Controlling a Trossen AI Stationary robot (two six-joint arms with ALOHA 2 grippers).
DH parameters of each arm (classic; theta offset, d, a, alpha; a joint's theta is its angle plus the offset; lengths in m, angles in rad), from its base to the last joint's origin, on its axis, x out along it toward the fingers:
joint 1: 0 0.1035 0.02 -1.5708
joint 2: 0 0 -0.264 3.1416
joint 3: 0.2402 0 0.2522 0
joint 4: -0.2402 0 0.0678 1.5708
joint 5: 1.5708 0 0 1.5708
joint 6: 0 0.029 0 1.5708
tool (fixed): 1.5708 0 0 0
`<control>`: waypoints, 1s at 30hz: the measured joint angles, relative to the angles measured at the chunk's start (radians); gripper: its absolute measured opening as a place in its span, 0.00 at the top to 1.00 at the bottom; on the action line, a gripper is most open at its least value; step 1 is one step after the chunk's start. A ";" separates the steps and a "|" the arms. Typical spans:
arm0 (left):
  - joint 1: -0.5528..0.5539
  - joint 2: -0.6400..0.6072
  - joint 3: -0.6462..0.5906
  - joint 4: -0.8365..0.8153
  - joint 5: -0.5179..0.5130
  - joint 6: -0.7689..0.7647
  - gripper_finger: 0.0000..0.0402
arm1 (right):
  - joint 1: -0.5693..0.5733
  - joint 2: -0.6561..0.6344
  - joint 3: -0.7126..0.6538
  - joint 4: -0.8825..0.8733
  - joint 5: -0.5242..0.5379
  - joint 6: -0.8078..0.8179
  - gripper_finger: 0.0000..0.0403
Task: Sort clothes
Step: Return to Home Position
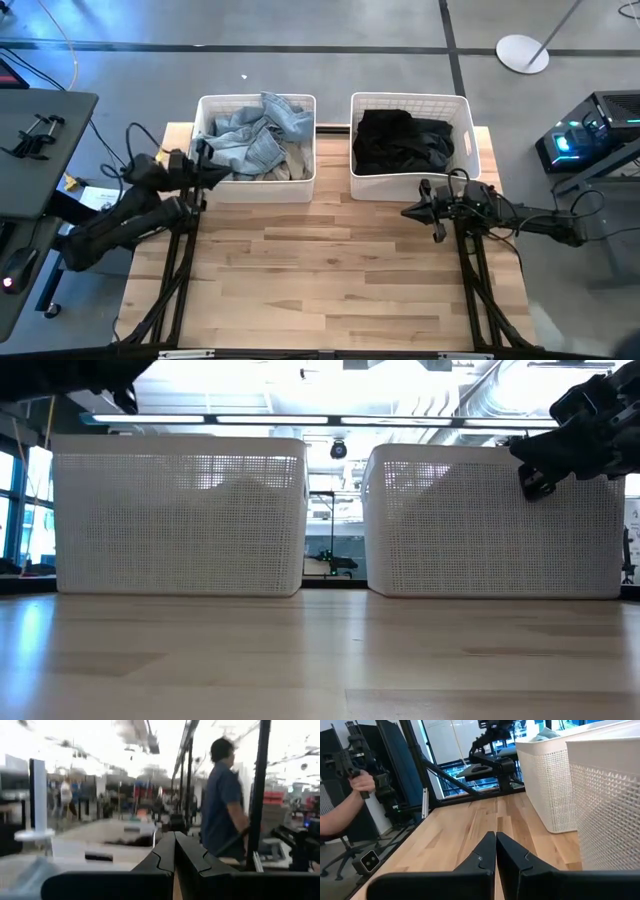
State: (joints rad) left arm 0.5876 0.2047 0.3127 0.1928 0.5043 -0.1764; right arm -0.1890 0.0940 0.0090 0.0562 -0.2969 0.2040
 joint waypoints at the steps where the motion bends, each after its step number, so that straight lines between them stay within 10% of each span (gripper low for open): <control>1: -0.019 0.000 0.013 -0.038 -0.014 0.004 1.00 | 0.000 0.000 0.000 -0.001 -0.001 0.000 1.00; 10: -0.367 -0.002 0.023 -0.262 -0.401 0.115 1.00 | 0.000 0.000 0.000 0.000 0.001 0.000 1.00; 19: -0.728 -0.004 -0.155 -0.041 -0.652 0.215 1.00 | 0.000 0.000 0.000 0.000 0.005 0.003 1.00; 30: -0.702 -0.021 -0.229 0.102 -0.581 0.225 1.00 | 0.000 0.000 0.000 0.001 0.001 -0.007 1.00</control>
State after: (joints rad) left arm -0.1145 0.1837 0.0834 0.2948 -0.0767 0.0485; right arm -0.1894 0.0937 0.0090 0.0575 -0.2962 0.1974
